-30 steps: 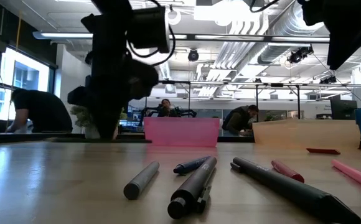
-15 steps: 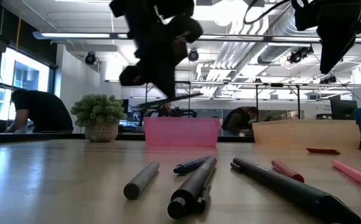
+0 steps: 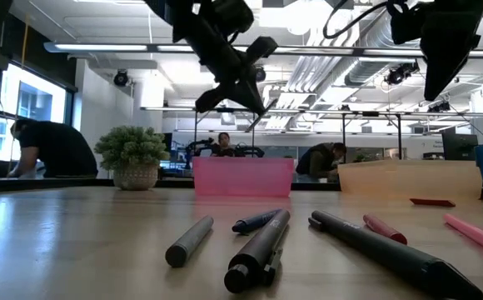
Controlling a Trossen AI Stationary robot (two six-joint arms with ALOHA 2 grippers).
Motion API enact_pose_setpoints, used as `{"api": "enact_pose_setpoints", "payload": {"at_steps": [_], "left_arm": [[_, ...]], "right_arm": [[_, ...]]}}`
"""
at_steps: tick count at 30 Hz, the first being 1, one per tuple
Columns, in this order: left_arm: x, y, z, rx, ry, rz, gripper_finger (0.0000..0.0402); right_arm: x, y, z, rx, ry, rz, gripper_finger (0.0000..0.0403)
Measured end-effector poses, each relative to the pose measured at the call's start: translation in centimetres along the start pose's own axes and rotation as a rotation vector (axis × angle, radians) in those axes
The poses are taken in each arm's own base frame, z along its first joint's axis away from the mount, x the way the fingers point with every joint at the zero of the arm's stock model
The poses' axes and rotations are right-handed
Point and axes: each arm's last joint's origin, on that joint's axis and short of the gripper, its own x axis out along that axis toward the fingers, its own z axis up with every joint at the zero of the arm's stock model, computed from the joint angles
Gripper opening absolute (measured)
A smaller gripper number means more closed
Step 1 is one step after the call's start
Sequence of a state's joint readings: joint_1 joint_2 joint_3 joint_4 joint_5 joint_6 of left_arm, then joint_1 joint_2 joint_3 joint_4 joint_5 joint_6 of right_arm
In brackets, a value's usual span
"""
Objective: Sort crayons/erasers/pens/pencils in bins
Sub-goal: Put the green pencil into the red bin, then put the red eraser into the light green bin
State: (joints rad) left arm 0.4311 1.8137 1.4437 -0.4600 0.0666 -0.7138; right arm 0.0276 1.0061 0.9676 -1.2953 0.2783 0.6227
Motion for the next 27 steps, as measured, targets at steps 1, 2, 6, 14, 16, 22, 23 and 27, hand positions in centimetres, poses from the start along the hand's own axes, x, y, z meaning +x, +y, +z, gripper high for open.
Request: {"api": "enact_pose_setpoints", "payload": {"at_steps": [1, 2, 6, 14, 16, 22, 23, 27], "left_arm": [[0.0, 0.5, 0.4, -0.003, -0.009, 0.007, 0.0005], [-0.1, 1.0, 0.8, -0.005, -0.016, 0.015, 0.0005], [-0.3, 2.7, 2.2, -0.011, -0.056, 0.062, 0.0005], [1.7, 5.9, 3.2, -0.017, -0.041, 0.152, 0.0], [2.3, 6.2, 3.2, -0.002, -0.034, 0.158, 0.0], [3.6, 7.1, 3.1, 0.046, 0.016, 0.157, 0.0], [3.8, 7.2, 3.0, 0.054, 0.022, 0.155, 0.0], [4.2, 7.5, 3.0, 0.091, 0.033, 0.144, 0.0]], "right_arm": [[0.0, 0.0, 0.1, 0.009, -0.002, 0.0, 0.0145], [0.0, -0.1, 0.1, 0.019, -0.006, 0.001, 0.0145], [0.1, -0.2, 0.5, 0.092, -0.026, 0.011, 0.0145], [0.4, -1.1, 1.1, 0.278, -0.022, -0.006, 0.0145], [0.5, -1.4, 1.3, 0.332, -0.022, -0.014, 0.0145], [0.7, -1.9, 1.5, 0.456, 0.005, 0.005, 0.0145], [0.7, -1.9, 1.5, 0.471, 0.014, 0.014, 0.0145], [0.7, -1.7, 1.5, 0.538, 0.036, 0.04, 0.0145]]}}
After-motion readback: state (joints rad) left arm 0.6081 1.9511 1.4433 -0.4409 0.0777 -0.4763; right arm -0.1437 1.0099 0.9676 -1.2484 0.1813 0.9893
